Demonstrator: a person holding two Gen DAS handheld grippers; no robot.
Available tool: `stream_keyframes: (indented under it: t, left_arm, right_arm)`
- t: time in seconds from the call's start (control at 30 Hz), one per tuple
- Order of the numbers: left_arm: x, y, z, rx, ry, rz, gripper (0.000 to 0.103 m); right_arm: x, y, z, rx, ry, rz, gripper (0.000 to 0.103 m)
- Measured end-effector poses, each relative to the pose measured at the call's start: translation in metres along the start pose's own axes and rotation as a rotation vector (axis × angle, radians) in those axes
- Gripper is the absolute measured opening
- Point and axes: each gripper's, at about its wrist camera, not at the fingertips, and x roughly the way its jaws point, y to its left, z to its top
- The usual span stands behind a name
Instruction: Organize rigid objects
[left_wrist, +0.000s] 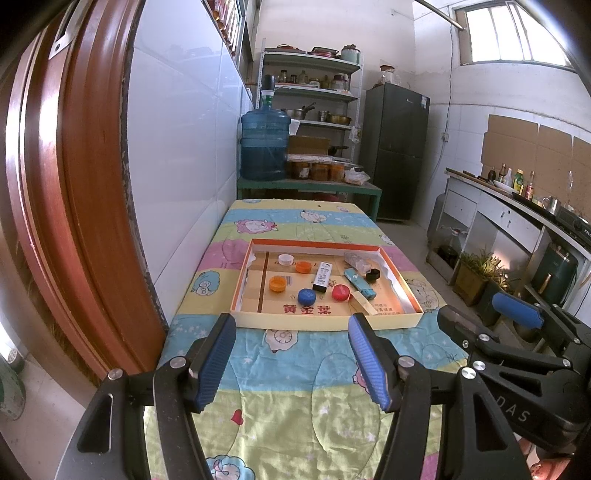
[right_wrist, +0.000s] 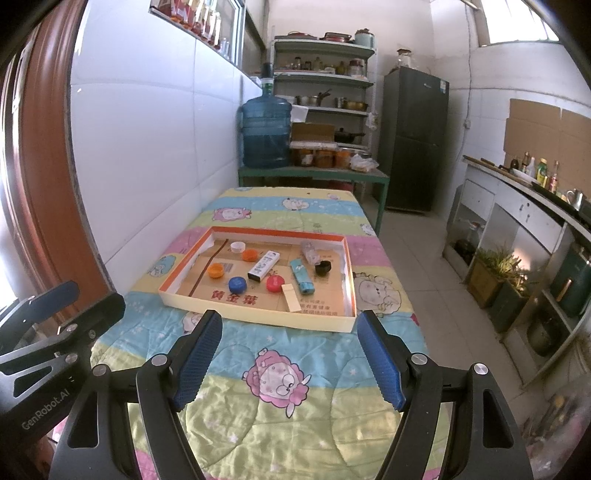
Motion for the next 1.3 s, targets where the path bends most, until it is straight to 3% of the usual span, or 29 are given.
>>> stream_keyframes:
  t: [1.3]
  left_arm:
    - [-0.0012,-0.0004,0.001,0.003,0.004,0.003,0.063]
  right_arm:
    - [0.0071,0.0078,-0.0061,-0.002,0.008,0.008,0.077]
